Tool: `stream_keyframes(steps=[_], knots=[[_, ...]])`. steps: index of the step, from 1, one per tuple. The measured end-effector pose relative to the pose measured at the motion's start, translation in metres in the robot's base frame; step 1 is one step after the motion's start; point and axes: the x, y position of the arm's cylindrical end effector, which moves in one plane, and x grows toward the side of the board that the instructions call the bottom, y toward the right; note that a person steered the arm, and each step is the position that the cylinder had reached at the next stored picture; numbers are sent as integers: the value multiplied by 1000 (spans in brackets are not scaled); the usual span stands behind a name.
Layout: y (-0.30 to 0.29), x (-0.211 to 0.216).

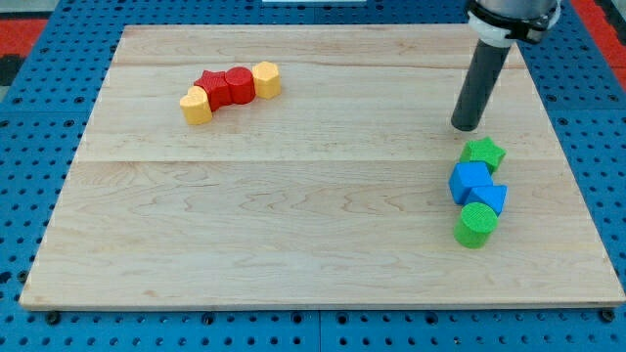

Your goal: Move your arm towards top center

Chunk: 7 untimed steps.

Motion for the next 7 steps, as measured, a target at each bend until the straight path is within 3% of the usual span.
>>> stream_keyframes(steps=[5, 7], knots=[[-15, -19], [-49, -37]])
